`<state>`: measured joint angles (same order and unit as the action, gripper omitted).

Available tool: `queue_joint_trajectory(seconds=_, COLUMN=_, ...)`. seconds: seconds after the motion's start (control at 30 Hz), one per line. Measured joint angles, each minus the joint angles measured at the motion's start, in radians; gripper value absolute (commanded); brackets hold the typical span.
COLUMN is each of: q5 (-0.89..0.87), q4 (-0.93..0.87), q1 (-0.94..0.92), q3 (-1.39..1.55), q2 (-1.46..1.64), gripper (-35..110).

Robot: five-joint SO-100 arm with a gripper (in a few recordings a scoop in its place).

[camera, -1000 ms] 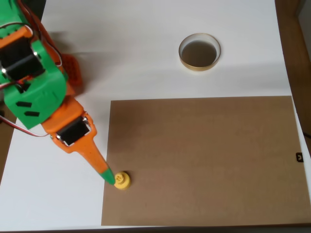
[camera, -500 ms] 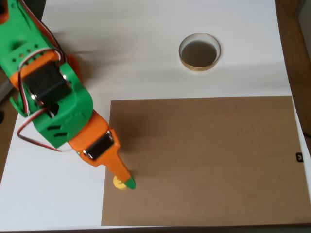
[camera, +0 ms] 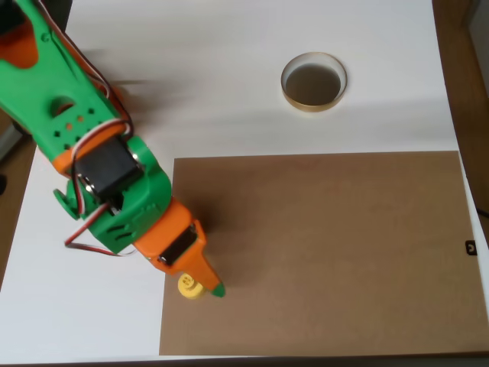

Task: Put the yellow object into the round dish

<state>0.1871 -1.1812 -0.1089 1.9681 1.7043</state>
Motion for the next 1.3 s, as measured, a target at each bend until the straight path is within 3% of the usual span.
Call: queue_joint_trajectory(seconds=1.3, q5=0.025, q4=0.051, q1=-0.060, q3=-0.163, q2=-0.267, gripper=15)
